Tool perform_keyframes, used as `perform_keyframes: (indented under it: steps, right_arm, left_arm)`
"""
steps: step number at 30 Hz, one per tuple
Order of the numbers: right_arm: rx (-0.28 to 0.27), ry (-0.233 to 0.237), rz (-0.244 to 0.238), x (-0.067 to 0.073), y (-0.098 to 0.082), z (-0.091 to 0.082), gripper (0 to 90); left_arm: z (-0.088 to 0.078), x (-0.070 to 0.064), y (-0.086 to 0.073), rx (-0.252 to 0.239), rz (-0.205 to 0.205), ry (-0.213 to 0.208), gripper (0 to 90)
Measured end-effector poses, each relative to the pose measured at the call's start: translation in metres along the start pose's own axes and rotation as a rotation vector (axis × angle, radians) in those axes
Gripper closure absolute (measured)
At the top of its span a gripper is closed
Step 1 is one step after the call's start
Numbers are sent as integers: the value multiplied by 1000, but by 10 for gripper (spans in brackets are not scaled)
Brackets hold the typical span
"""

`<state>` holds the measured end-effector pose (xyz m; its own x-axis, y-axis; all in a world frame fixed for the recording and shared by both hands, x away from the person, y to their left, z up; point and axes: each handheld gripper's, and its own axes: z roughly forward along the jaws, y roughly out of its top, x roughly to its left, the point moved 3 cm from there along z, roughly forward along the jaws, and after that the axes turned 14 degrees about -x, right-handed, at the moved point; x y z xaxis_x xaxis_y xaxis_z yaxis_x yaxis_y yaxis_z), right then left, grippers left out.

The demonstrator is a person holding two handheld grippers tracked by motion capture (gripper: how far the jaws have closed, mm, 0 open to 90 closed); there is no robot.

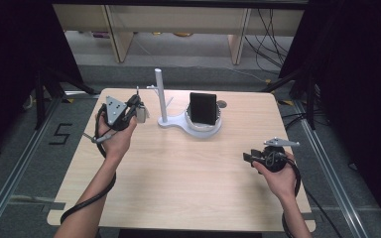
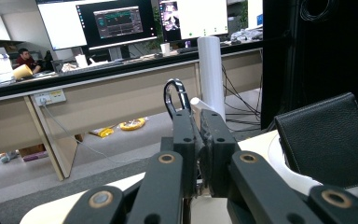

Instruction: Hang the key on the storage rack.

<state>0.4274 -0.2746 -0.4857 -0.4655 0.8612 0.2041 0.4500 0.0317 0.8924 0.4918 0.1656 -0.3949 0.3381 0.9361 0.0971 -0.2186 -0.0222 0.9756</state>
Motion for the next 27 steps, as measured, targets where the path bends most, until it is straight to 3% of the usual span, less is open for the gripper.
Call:
perform_keyframes:
  steps: [3, 4, 18, 25, 26, 27]
  right_arm:
    - [-1, 4, 3, 0, 0, -1, 576]
    - [1, -8, -33, -3, 1, -2, 577]
    - [8, -9, -37, -3, 2, -3, 577]
    - [4, -6, -34, -3, 3, -3, 577]
    - [8, -3, 3, 0, 2, -3, 576]
    - [9, -1, 2, -1, 2, -3, 576]
  left_arm:
    - [5, -1, -1, 3, 1, 2, 854]
    - [6, -1, -2, 8, 7, 2, 854]
    - [23, -8, -7, 15, 14, -8, 854]
    - [29, -10, -9, 21, 21, -9, 854]
    - [30, -10, -9, 21, 20, -9, 854]
    - [30, -10, -9, 23, 23, -10, 854]
